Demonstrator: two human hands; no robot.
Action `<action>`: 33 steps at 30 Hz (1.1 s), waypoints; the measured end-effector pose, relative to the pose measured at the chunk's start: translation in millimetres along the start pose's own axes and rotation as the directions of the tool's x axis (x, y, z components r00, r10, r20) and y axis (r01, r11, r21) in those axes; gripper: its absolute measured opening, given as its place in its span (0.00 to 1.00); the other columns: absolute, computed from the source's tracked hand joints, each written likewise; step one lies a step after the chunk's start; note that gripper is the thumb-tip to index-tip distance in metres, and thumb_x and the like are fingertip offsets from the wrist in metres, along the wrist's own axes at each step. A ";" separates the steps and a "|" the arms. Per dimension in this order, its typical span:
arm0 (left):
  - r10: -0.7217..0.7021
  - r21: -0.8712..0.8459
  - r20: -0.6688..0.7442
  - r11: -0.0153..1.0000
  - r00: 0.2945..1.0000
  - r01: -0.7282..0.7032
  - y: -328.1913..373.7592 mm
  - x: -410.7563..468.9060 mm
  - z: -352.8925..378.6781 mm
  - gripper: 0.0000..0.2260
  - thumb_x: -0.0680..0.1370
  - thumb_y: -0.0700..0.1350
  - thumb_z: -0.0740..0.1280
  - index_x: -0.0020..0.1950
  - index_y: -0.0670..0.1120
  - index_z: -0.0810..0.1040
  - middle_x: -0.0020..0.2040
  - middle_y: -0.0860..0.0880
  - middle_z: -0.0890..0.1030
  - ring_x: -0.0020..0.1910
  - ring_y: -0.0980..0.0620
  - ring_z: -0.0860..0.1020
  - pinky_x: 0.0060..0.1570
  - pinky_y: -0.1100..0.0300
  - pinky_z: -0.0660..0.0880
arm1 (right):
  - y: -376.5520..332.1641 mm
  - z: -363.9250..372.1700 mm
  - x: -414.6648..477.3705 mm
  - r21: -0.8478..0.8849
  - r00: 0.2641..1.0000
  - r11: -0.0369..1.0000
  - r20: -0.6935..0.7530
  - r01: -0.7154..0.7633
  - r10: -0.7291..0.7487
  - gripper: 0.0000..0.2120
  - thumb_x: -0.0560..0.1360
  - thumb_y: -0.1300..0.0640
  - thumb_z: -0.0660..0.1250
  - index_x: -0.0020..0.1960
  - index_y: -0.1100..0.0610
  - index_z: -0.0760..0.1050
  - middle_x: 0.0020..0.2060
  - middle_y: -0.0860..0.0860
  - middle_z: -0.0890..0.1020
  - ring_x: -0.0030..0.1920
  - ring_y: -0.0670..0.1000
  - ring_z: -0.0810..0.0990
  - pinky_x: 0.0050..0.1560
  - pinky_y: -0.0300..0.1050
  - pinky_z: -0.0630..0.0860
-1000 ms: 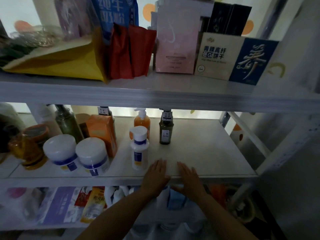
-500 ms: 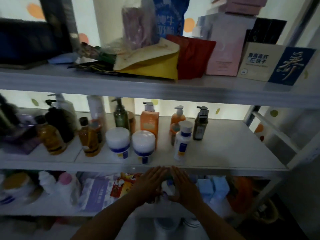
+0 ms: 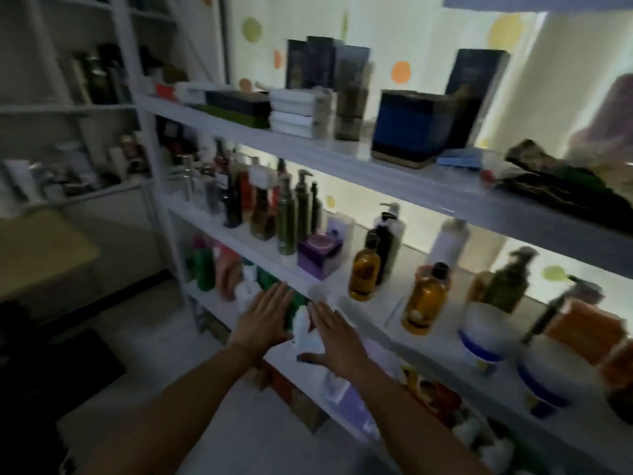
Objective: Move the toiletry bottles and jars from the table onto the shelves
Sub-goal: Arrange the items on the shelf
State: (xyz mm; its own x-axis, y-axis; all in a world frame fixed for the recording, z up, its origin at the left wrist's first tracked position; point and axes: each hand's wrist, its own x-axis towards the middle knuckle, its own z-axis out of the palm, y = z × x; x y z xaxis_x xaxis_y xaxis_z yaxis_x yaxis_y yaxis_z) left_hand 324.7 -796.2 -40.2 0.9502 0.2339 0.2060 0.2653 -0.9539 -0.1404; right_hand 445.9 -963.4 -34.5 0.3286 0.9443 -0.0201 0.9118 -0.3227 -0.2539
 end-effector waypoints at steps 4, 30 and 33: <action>-0.309 0.009 0.006 0.951 0.951 0.309 -93.0 -24.5 -20.6 0.46 0.57 0.65 0.77 0.68 0.42 0.73 0.66 0.43 0.75 0.63 0.46 0.76 0.63 0.53 0.71 | -57.9 -6.5 104.8 -0.049 0.983 0.982 0.015 0.184 -0.184 0.56 0.60 0.20 0.44 0.77 0.55 0.40 0.77 0.50 0.44 0.76 0.48 0.44 0.76 0.48 0.46; -0.886 0.092 -0.154 0.428 0.437 0.899 -500.5 -56.5 -32.4 0.40 0.78 0.62 0.56 0.77 0.44 0.37 0.78 0.45 0.39 0.77 0.48 0.39 0.74 0.53 0.40 | -322.6 -10.9 538.5 0.016 0.731 0.733 0.066 0.680 -0.680 0.52 0.70 0.33 0.63 0.76 0.55 0.34 0.75 0.48 0.35 0.76 0.48 0.38 0.75 0.48 0.42; -0.892 0.100 -0.165 0.410 0.422 0.906 -551.5 -66.7 -25.2 0.40 0.78 0.62 0.56 0.77 0.43 0.37 0.78 0.45 0.39 0.77 0.48 0.39 0.75 0.53 0.41 | -358.0 0.6 578.0 0.005 0.729 0.732 0.087 0.681 -0.679 0.52 0.70 0.33 0.63 0.76 0.54 0.34 0.75 0.47 0.35 0.76 0.48 0.38 0.76 0.48 0.42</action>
State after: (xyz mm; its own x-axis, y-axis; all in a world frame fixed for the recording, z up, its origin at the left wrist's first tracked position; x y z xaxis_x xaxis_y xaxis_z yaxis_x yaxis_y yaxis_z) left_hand 111.0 -290.5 48.0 0.1372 0.9180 0.3720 0.9865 -0.1606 0.0326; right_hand 309.2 -302.1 44.3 -0.4006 0.9133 0.0736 0.8902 0.4070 -0.2046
